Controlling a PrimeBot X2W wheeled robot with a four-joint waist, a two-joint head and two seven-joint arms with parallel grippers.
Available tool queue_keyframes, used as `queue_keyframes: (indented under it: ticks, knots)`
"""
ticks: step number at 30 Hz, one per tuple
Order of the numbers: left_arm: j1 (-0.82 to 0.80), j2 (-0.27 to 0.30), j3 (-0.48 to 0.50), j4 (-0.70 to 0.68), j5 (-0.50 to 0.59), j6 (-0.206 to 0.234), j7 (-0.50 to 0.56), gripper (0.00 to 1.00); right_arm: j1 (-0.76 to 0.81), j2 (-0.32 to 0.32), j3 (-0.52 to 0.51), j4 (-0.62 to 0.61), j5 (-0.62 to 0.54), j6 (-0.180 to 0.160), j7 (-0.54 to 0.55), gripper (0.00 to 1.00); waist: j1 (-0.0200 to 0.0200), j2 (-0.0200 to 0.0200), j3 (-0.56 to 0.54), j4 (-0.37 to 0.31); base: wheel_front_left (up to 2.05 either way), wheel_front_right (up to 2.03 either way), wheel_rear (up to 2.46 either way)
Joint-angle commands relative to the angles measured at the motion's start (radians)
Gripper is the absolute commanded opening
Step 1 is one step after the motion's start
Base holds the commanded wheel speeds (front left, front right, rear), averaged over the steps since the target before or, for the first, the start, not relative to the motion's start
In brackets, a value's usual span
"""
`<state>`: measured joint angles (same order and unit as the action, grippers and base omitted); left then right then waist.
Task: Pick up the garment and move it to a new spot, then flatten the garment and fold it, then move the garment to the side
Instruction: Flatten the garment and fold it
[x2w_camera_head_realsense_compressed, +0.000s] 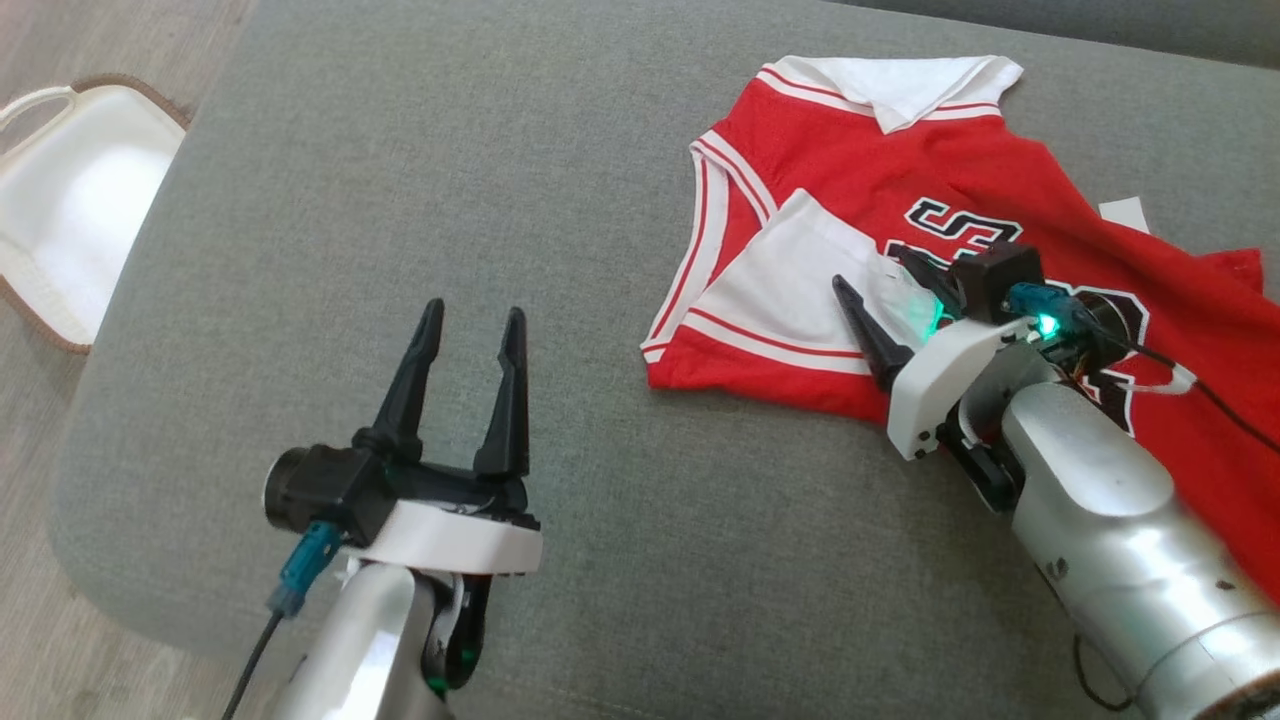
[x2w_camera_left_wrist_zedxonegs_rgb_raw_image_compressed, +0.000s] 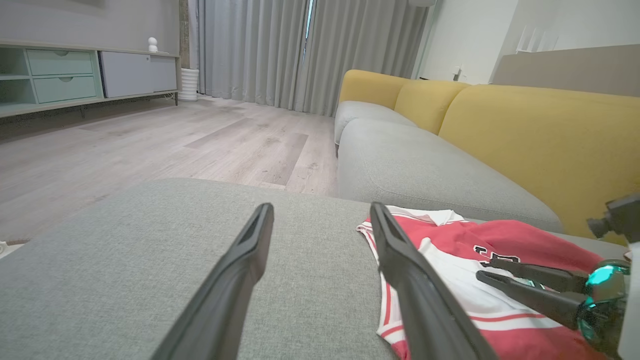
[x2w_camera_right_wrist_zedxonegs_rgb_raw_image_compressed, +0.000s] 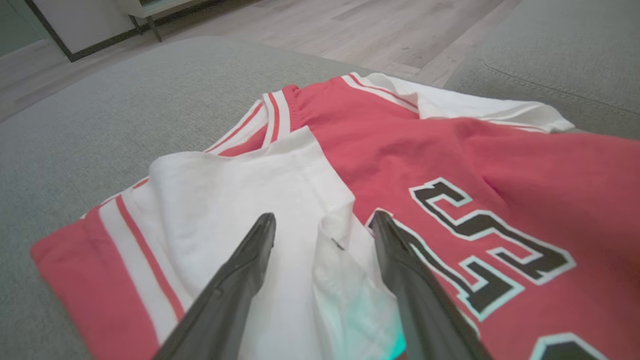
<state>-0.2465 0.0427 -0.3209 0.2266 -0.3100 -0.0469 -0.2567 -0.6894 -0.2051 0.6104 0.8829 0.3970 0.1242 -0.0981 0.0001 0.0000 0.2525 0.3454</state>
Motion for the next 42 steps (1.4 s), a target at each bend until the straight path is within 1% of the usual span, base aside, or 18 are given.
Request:
queue_keyframes:
  ticks: [1,2,8,13,19,21,23,26,29,34,38,39,40,41,42]
  knots:
    - [-0.04,0.008,0.027,-0.03,-0.007,0.006,-0.005,1.0,-0.035,0.003,0.025,-0.008,0.013,0.007,-0.021,0.25,-0.0001,0.0,0.001,0.002,0.0,0.0,0.0]
    - [-0.041,0.008,0.025,-0.03,-0.007,0.007,-0.005,1.0,-0.041,0.004,0.037,0.001,0.019,0.007,-0.028,0.0,-0.0001,0.0,0.0,0.003,0.0,0.0,0.0]
    - [-0.034,0.008,0.031,-0.021,-0.003,0.01,-0.005,1.0,-0.06,0.023,0.099,0.027,0.075,0.007,-0.08,0.0,-0.0001,0.0,-0.021,-0.006,0.0,0.0,0.0]
    - [-0.023,0.008,0.051,-0.017,0.005,0.01,-0.005,1.0,-0.048,0.049,0.154,-0.017,0.138,0.007,-0.11,0.0,-0.0001,0.0,-0.052,-0.026,0.0,0.0,0.0]
    - [-0.001,0.008,0.075,-0.016,0.015,0.007,-0.005,1.0,-0.017,0.061,0.265,-0.089,0.199,0.007,-0.123,0.0,-0.0001,0.0,-0.099,-0.061,0.0,0.0,0.0]
    - [0.008,0.008,0.082,-0.016,0.019,0.007,-0.005,1.0,-0.012,0.063,0.28,-0.111,0.218,0.007,-0.13,0.0,-0.0001,0.0,-0.114,-0.072,0.0,0.0,0.0]
    - [0.017,0.008,0.089,-0.018,0.023,0.006,-0.005,1.0,-0.008,0.063,0.274,-0.127,0.227,0.007,-0.141,0.0,-0.0001,0.0,-0.127,-0.083,0.0,0.0,0.0]
    - [0.028,0.008,0.105,-0.024,0.028,0.007,-0.005,1.0,-0.001,0.058,0.228,-0.147,0.209,0.007,-0.156,0.0,-0.0001,0.0,-0.143,-0.105,0.0,0.0,0.0]
    - [0.039,0.008,0.122,-0.029,0.036,0.006,-0.005,1.0,0.012,0.041,0.149,-0.162,0.138,0.007,-0.162,0.0,-0.0001,0.0,-0.153,-0.136,0.0,0.0,0.0]
    - [0.051,0.008,0.144,-0.038,0.047,-0.001,-0.005,1.0,0.106,0.036,-0.109,-0.26,-0.026,0.007,-0.163,0.0,-0.0001,0.0,-0.166,-0.191,0.0,0.0,0.0]
    - [0.06,0.008,0.154,-0.042,0.052,-0.005,-0.005,1.0,0.246,0.075,-0.318,-0.363,-0.189,0.007,-0.163,0.0,-0.0001,0.0,-0.176,-0.236,0.0,0.0,0.0]
    - [0.062,0.008,0.156,-0.041,0.053,-0.005,-0.005,1.0,0.284,0.09,-0.368,-0.395,-0.227,0.007,-0.163,0.07,-0.0001,0.0,-0.179,-0.246,0.0,0.0,0.0]
    - [0.064,0.008,0.158,-0.041,0.053,-0.006,-0.005,1.0,0.323,0.105,-0.416,-0.43,-0.262,0.007,-0.163,0.89,-0.0001,0.0,-0.182,-0.256,0.0,0.0,0.0]
    - [0.067,0.008,0.16,-0.042,0.052,-0.008,-0.005,1.0,0.362,0.121,-0.459,-0.465,-0.288,0.007,-0.163,1.0,-0.0001,0.0,-0.184,-0.266,0.0,0.0,0.0]
    - [0.069,0.008,0.162,-0.044,0.05,-0.009,-0.005,1.0,0.4,0.133,-0.496,-0.499,-0.307,0.007,-0.164,1.0,-0.0001,0.0,-0.186,-0.274,0.0,0.0,0.0]
